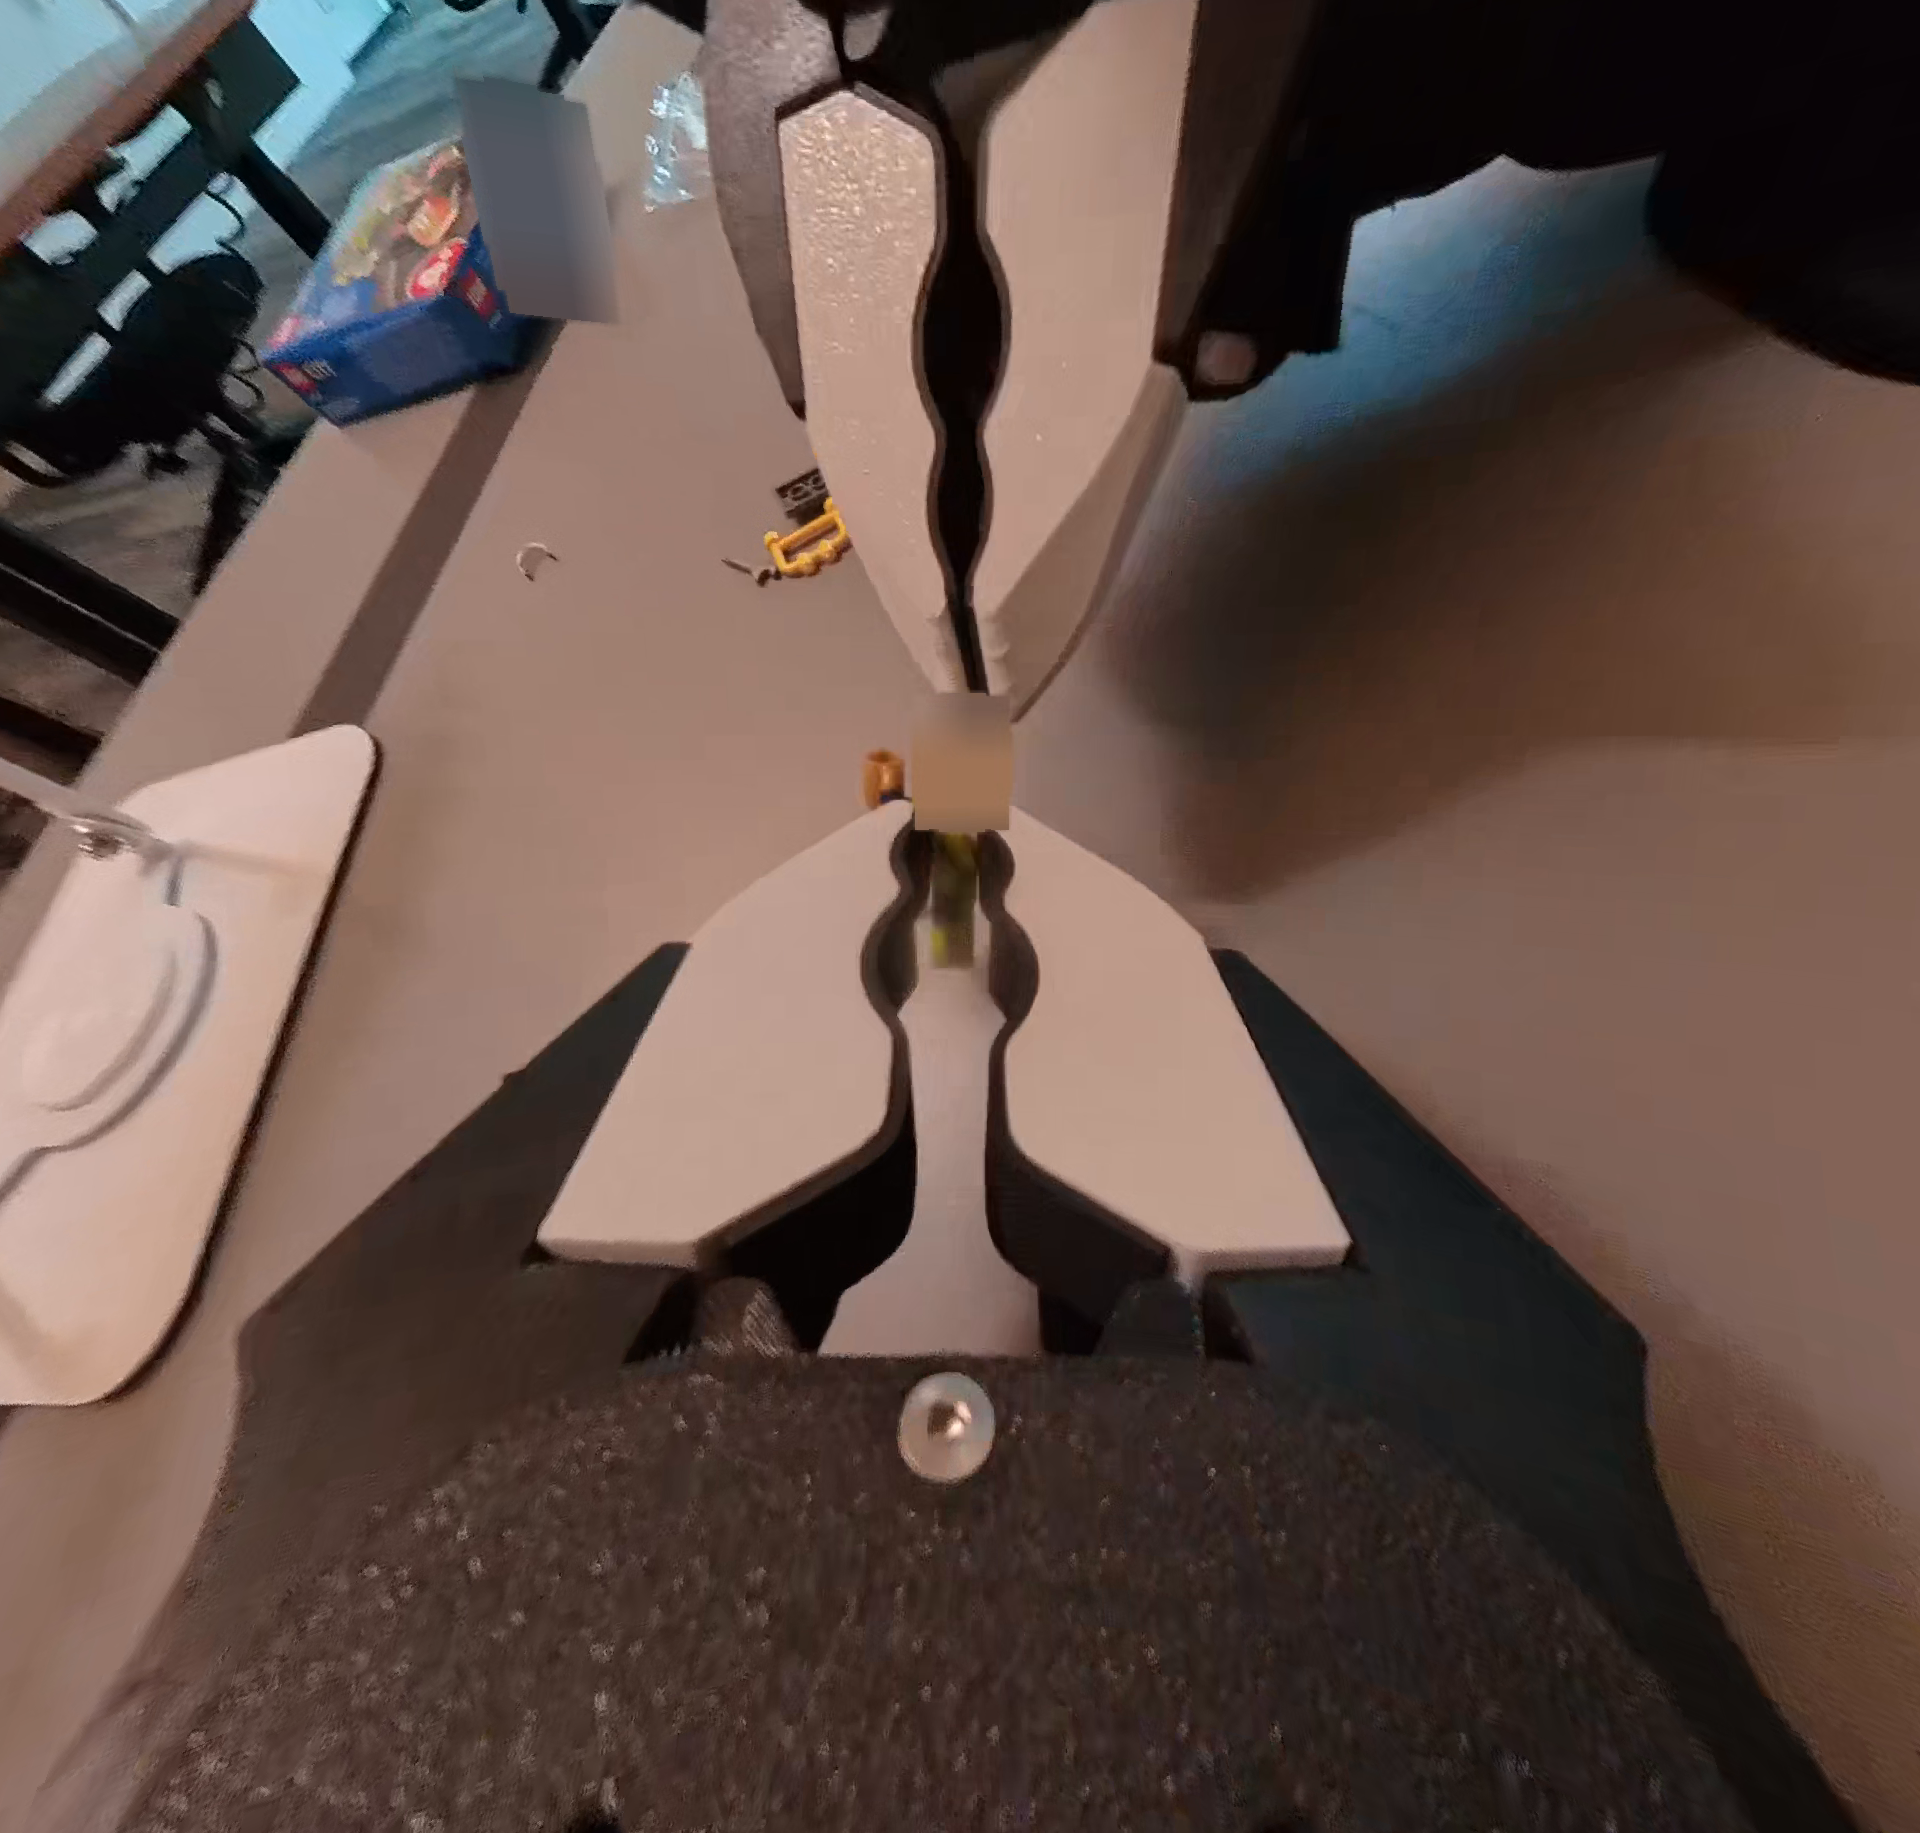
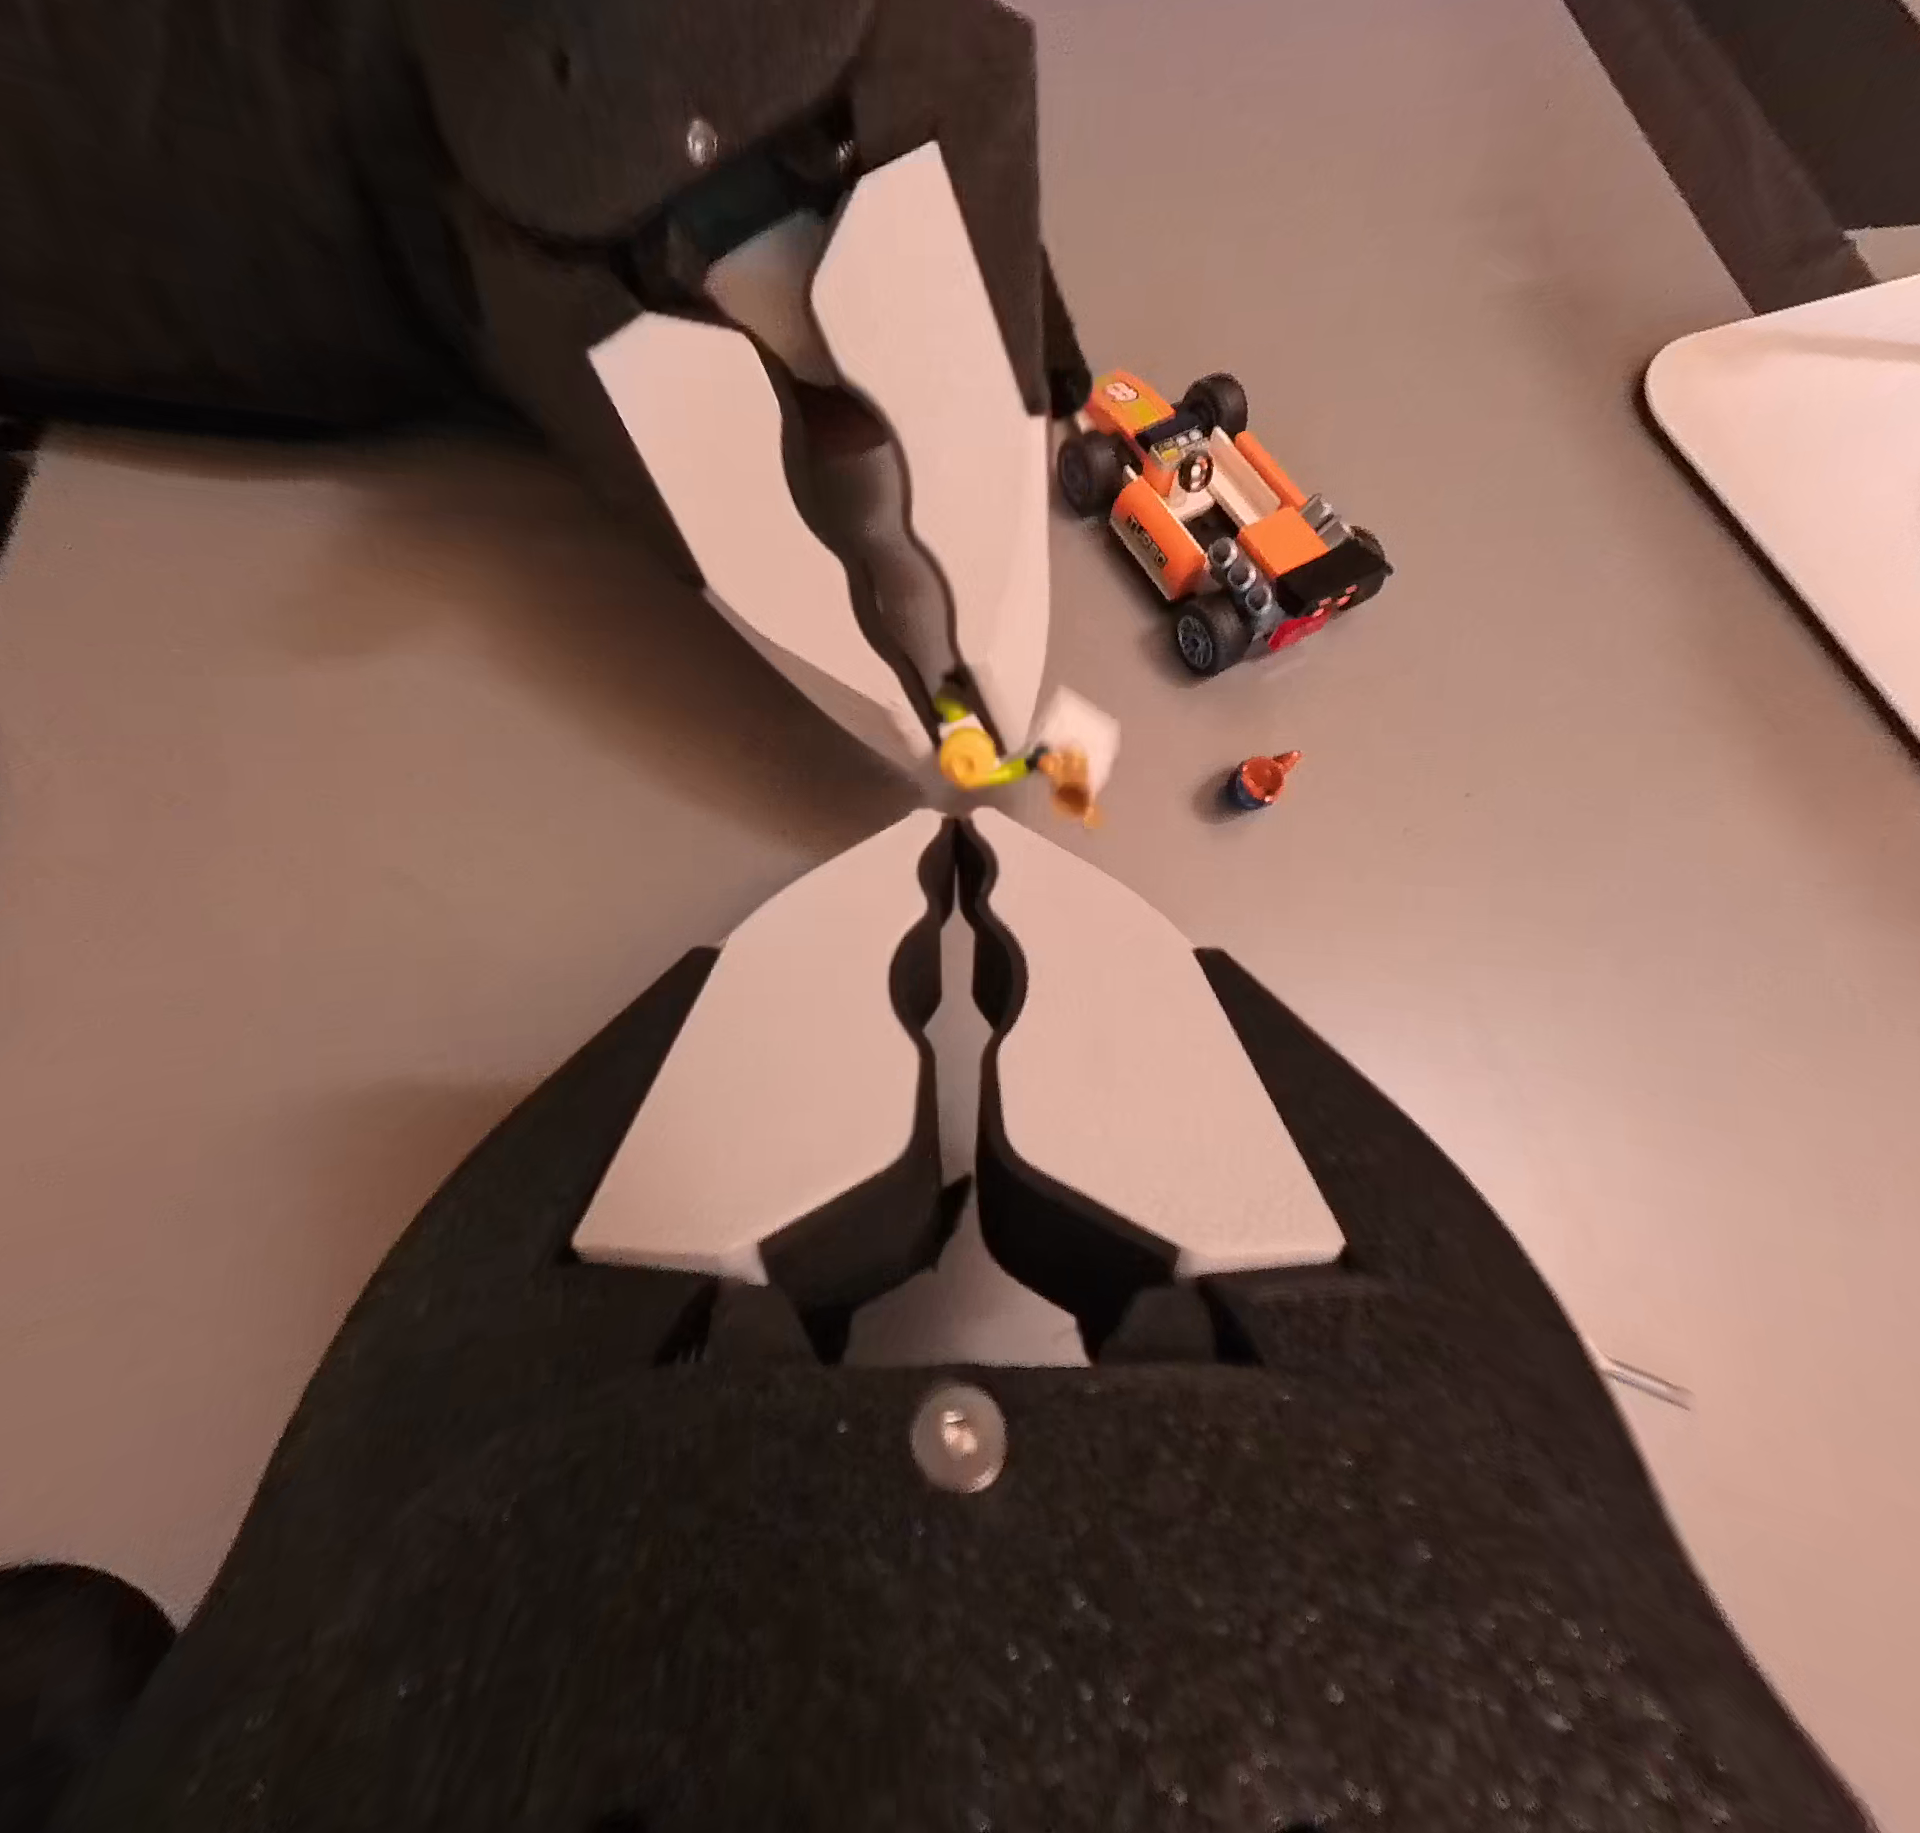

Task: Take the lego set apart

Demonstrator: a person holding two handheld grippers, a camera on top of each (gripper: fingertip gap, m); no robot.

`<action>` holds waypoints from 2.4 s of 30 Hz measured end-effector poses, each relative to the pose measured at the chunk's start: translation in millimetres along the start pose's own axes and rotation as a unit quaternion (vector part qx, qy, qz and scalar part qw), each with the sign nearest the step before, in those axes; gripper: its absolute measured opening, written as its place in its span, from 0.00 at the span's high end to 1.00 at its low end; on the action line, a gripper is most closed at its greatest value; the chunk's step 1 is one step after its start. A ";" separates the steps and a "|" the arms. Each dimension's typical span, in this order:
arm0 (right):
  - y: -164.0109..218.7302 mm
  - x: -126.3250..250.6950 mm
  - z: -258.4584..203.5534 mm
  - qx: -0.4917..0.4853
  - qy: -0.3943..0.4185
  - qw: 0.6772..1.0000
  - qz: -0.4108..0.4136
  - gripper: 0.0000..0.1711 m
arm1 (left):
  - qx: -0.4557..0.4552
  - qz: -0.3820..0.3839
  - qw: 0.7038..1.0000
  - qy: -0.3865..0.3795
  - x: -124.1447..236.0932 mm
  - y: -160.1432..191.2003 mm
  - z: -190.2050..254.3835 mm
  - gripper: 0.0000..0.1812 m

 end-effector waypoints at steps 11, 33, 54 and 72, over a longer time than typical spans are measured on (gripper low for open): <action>-7.0 1.7 -9.7 0.050 0.007 0.999 0.012 0.88 | 0.013 -0.007 0.999 0.036 -0.6 -1.1 8.4 0.95; -6.5 -6.6 -18.2 0.116 0.030 0.993 -0.013 0.90 | 0.051 0.026 0.996 0.075 5.8 -8.9 12.1 0.96; -23.8 17.3 -20.1 0.082 -0.010 0.996 0.044 0.94 | 0.082 0.100 0.987 0.091 18.0 -29.7 5.6 0.95; -38.0 52.1 -11.1 0.030 -0.031 0.988 0.147 0.95 | 0.107 0.046 0.990 0.080 29.4 -1.9 -6.4 0.95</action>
Point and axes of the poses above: each gripper's, where its closed fingertips meet, x back along the fingers, y out of its underside, z = x × y across the jaws, the point moved 3 cm from there along x, back along the fingers, and after that the axes turned 4 degrees about -x, right-handed, at the moved point
